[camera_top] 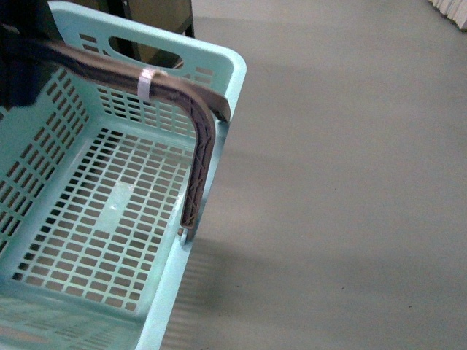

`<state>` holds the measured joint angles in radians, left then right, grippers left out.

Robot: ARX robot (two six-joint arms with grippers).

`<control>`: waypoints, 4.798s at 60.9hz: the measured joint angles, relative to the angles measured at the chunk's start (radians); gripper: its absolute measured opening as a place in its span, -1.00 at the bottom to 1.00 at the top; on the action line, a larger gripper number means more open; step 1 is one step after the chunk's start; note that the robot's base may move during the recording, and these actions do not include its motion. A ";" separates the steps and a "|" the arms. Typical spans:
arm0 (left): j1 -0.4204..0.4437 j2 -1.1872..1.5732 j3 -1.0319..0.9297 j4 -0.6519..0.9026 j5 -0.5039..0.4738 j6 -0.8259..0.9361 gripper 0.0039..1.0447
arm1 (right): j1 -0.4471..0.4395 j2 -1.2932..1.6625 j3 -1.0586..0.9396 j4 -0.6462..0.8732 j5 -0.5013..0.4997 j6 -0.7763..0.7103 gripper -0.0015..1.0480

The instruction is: Pick mango and avocado into basket

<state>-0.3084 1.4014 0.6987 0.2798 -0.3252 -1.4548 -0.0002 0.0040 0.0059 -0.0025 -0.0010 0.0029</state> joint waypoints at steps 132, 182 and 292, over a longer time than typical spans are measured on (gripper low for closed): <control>-0.111 -0.318 -0.048 -0.083 -0.096 -0.012 -0.89 | 0.000 0.000 0.000 0.000 0.000 0.000 0.85; -0.111 -0.318 -0.049 -0.083 -0.096 -0.012 -0.89 | 0.000 0.000 0.000 0.000 0.000 0.000 0.85; -0.113 -0.317 -0.052 -0.083 -0.095 -0.012 -0.90 | 0.001 0.000 0.000 0.000 0.003 0.000 0.85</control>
<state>-0.4217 1.0840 0.6468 0.1970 -0.4198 -1.4666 0.0006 0.0044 0.0063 -0.0021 0.0021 0.0032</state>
